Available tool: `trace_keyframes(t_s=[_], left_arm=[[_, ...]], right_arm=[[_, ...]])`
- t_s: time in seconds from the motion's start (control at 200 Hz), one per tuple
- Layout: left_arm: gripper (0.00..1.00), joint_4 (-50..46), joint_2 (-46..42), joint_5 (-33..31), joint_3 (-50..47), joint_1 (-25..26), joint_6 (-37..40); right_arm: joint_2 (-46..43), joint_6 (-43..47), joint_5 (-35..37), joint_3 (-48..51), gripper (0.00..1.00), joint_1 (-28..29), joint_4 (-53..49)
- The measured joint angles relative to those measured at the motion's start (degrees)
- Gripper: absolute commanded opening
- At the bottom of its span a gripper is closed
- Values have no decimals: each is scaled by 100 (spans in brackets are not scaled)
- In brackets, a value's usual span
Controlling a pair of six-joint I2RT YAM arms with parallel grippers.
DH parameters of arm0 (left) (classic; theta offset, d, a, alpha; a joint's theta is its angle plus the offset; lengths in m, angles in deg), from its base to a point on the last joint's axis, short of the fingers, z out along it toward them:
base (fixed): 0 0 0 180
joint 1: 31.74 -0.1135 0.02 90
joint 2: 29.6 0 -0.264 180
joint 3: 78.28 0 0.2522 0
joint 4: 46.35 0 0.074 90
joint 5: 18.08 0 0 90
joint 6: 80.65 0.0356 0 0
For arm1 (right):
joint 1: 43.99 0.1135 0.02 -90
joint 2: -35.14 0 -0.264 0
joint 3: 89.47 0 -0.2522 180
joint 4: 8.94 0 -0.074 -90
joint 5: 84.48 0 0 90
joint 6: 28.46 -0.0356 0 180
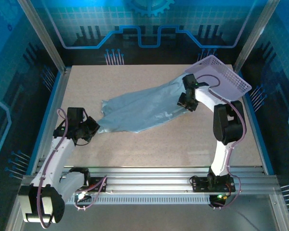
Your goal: Fold and stack the t-shirts
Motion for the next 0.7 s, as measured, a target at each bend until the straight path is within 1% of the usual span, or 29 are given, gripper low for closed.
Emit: trace_keyframes(t_s=[0.18,0.36,0.41,0.535,0.645,0.7], left_arm=[[0,111,116,15,0,0,0],[0,127,131,15,0,2,0],[0,133,131,15,0,2,0],[0,157,136,15,0,7,-2],[0,199,197,15,17,7,-2],[0,199,229,15,37,7,0]], right_arm=[[289,-131,-2,-122,50,0,-190],[758,-293,0,-442,48,0,-452],[835,-321,13,-560,42,0,-568],[1027,-428,7,-839,17,22,-616],[1069,-385,114,-968,0,81,-616],[1069,-409,210,-1008,0,114,-667]])
